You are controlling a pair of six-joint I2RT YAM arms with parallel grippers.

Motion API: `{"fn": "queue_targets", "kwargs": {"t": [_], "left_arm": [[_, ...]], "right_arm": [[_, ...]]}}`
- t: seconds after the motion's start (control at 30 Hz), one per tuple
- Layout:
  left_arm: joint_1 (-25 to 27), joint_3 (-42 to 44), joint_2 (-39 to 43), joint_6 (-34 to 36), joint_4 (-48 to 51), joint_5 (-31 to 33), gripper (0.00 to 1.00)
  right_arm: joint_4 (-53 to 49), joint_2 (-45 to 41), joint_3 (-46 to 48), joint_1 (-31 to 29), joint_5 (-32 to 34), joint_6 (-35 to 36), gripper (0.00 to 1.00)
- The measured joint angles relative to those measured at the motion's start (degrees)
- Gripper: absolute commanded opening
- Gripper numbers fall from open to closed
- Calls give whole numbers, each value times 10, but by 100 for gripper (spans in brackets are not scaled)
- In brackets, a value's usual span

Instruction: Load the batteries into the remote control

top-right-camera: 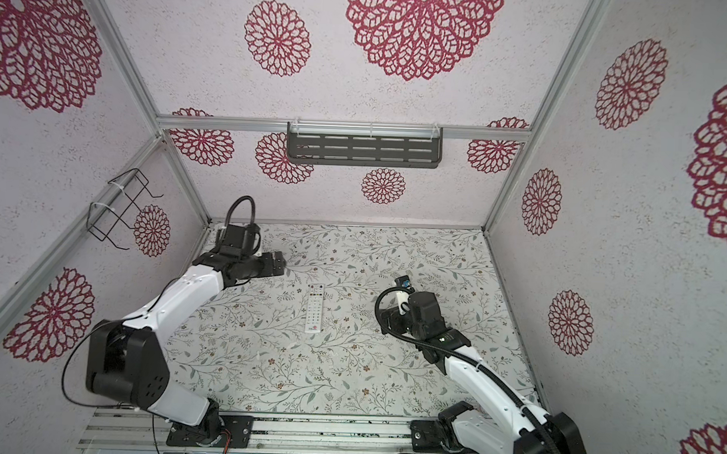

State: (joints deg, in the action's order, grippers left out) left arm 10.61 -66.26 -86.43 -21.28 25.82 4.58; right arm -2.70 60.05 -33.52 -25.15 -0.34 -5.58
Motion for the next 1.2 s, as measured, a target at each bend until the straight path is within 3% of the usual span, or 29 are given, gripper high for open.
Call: {"fn": "queue_targets", "kwargs": {"t": [0.17, 0.33, 0.4, 0.57, 0.8, 1.2], "left_arm": [[-50, 98, 31, 39, -131, 158, 97], [-92, 168, 9, 60, -235, 215, 97], [-104, 208, -3, 73, -293, 223, 97], [-109, 282, -25, 110, -396, 216, 97], [-123, 329, -25, 134, -540, 197, 97], [-133, 455, -33, 133, -759, 202, 97]], "right_arm": [[65, 60, 6, 82, 12, 40, 99], [185, 129, 51, 183, 6, 57, 99], [233, 165, 72, 216, 10, 66, 99], [311, 224, 86, 234, 7, 76, 99], [481, 245, 111, 262, -24, 74, 99], [663, 280, 203, 274, -45, 70, 99]]}}
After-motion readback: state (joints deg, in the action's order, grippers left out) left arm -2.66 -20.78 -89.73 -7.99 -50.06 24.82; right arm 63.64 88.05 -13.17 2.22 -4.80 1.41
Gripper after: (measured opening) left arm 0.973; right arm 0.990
